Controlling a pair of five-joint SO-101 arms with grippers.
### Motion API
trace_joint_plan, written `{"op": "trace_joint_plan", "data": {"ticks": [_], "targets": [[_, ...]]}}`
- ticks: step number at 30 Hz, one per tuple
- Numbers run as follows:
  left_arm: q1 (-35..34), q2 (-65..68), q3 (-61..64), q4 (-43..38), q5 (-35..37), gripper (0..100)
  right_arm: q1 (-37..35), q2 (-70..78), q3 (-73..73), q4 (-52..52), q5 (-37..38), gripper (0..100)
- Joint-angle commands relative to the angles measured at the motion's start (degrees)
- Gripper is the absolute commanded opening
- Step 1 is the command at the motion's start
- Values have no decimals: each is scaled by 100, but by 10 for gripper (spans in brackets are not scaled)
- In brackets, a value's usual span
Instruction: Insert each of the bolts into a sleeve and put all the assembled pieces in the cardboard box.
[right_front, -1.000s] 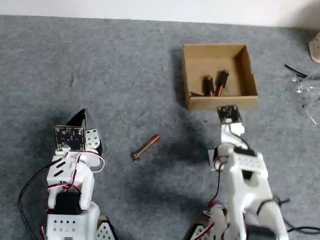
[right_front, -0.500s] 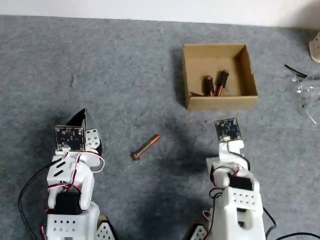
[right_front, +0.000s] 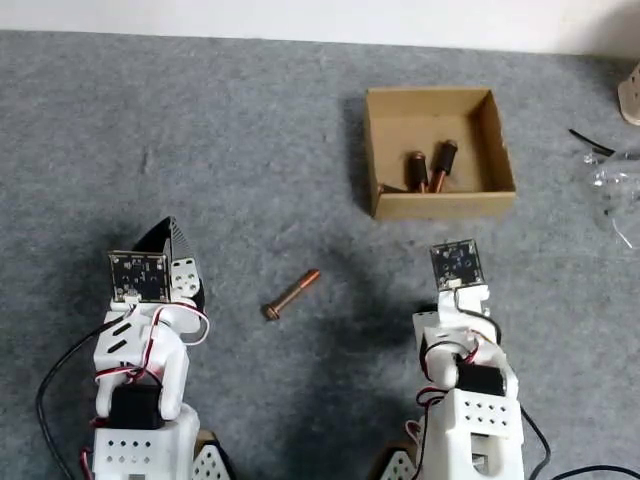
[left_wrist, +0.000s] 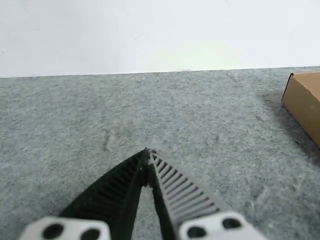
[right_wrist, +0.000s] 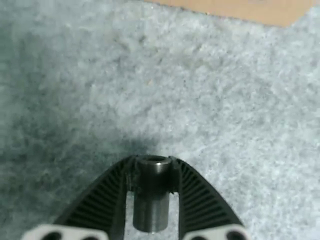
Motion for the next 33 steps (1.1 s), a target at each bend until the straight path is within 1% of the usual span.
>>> {"op": "trace_joint_plan", "data": {"ticks": [1,28,33], "targets": [[92,-66,110,-105,18,7,-4,-110,-57,-127,18,5],[92,-66,110,-105,18,7,-31,-92,-66,-119,62,5],[92,-66,110,-105,18,7,-40,-92,-75,145,62,5]]}}
